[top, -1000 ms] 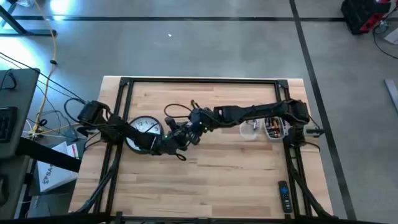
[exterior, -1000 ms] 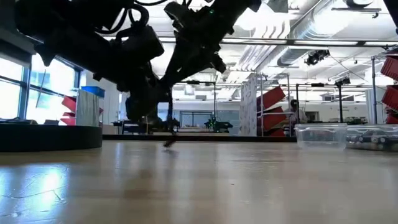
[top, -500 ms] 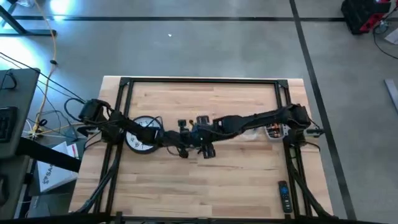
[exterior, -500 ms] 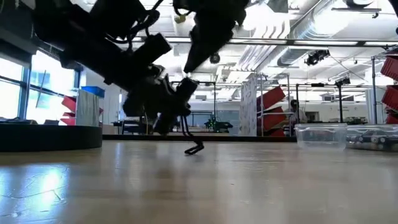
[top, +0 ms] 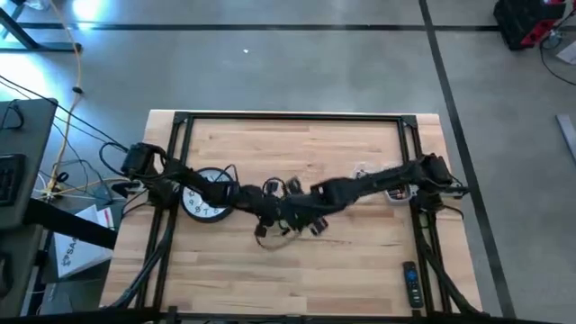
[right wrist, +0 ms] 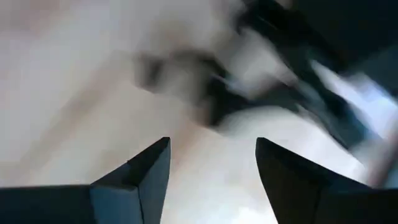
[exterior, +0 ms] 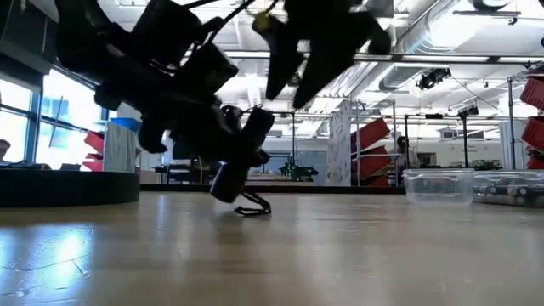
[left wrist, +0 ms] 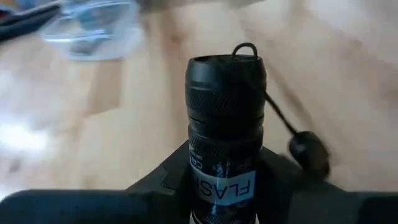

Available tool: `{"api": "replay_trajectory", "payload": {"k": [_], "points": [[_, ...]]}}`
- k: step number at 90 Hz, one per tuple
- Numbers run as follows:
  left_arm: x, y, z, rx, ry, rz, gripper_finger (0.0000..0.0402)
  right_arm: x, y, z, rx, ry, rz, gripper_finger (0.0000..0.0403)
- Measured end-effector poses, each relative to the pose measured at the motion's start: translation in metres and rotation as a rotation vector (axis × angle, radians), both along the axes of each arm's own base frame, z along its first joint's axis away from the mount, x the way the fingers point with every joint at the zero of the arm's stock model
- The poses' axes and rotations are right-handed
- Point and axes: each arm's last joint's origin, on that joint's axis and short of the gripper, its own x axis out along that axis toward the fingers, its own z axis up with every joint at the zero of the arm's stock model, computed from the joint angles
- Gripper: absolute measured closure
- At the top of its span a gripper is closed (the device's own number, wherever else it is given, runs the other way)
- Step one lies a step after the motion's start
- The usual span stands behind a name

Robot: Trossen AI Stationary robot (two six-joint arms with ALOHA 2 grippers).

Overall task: Insert battery
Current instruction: Close the black flashlight lid

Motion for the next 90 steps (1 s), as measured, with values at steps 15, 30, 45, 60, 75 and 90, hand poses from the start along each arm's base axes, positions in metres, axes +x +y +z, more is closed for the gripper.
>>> {"api": "replay_trajectory", "payload": {"k": [15, 30, 45, 60, 75, 90], "points": [[0.002, 0.001, 0.003, -0.058, -0.027, -0.081, 0.0302, -0.003, 0.012, 0.0, -0.019, 0.009, 0.078, 0.0201], [0.001, -0.002, 0.003, -0.121, -0.022, -0.176, 0.0302, 0.0, 0.022, 0.003, -0.084, -0.032, 0.213, 0.0201], [0.002, -0.005, 0.004, -0.155, -0.047, -0.246, 0.0302, 0.0, 0.031, 0.001, -0.121, -0.006, 0.458, 0.0201], [0.002, -0.004, 0.003, -0.168, -0.037, -0.239, 0.0302, 0.006, 0.033, -0.003, -0.147, -0.031, 0.536, 0.0201], [0.002, -0.005, 0.003, -0.18, -0.026, -0.258, 0.0302, 0.013, 0.028, -0.015, -0.087, -0.007, 0.51, 0.0201], [0.001, -0.005, 0.001, -0.177, -0.012, -0.247, 0.0302, 0.017, 0.022, -0.025, -0.064, 0.011, 0.43, 0.0205]]}}
